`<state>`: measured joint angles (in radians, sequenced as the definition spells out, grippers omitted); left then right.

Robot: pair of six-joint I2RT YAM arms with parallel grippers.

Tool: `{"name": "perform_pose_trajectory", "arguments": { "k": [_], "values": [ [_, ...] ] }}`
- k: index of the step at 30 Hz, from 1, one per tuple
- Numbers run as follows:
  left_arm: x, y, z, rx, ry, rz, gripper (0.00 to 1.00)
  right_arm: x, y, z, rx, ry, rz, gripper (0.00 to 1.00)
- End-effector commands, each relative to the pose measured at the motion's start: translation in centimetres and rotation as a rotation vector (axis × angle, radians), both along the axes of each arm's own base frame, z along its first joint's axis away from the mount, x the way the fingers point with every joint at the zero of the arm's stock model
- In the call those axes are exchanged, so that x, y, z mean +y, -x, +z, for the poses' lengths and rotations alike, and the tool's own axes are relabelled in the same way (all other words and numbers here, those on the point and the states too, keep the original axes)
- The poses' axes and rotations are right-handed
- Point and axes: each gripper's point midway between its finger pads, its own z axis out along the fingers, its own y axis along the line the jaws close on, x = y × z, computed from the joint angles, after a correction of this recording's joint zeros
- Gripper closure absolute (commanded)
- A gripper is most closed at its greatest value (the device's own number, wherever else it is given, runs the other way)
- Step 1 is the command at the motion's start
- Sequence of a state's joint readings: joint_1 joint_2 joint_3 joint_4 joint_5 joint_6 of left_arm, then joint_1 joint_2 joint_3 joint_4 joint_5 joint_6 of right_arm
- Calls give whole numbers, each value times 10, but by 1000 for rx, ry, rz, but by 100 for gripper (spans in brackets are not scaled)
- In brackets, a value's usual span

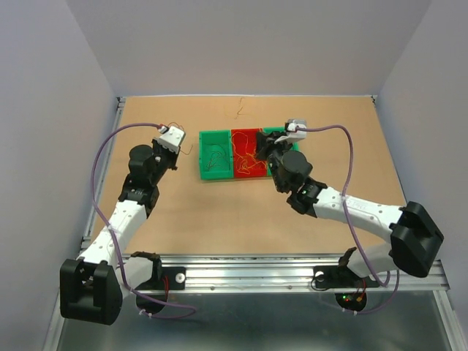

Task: Untangle the cables

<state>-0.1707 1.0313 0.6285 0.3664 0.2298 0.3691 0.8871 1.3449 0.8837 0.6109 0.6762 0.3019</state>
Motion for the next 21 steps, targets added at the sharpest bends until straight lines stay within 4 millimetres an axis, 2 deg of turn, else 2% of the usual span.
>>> {"name": "perform_pose_trajectory", "arguments": {
  "k": [1,4,11,12,17,18,19,20,21],
  "values": [
    [4,-5,25,-83,26,19,100,3,-32,2,-20,-163,5,99],
    [5,-6,25,-85,25,21,100,-2,-55,-6,-25,-237,36,100],
    [6,-8,22,-79,25,25,100,11,-93,-46,-39,-352,127,99],
    [6,-9,21,-77,22,23,100,8,-93,-44,-49,-365,130,99],
    [4,-16,13,-34,3,12,100,-14,-98,-87,22,-401,57,99],
    [4,-16,4,13,-9,16,100,-17,-96,-94,38,-418,44,100],
    [6,-20,-4,47,-18,27,100,-22,-92,-109,67,-415,31,99],
    [6,-22,-4,56,-24,28,100,-22,-90,-111,68,-417,32,99],
    [7,-21,-15,97,-49,25,100,-23,-88,-115,77,-414,34,99]
  ]
}}
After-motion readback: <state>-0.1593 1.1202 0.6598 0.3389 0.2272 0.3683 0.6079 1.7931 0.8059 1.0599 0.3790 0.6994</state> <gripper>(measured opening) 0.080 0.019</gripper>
